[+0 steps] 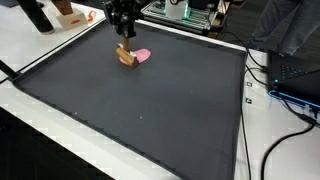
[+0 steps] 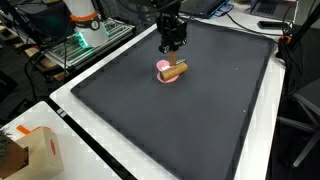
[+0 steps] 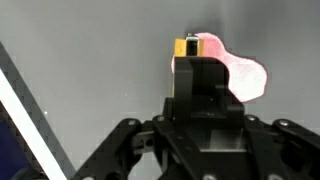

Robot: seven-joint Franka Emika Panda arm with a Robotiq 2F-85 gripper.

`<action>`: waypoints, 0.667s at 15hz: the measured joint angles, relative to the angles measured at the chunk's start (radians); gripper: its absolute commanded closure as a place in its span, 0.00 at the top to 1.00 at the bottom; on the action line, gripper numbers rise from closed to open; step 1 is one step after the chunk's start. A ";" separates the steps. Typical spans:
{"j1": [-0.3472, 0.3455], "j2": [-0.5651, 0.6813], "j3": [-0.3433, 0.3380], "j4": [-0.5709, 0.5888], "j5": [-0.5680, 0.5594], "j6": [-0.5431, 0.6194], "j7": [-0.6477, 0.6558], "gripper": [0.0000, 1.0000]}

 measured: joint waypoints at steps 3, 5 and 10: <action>0.000 0.000 0.000 0.001 -0.009 0.001 0.017 0.24; 0.000 -0.003 0.000 0.002 -0.017 0.003 0.030 0.24; 0.000 -0.020 0.000 0.011 -0.038 0.010 0.054 0.24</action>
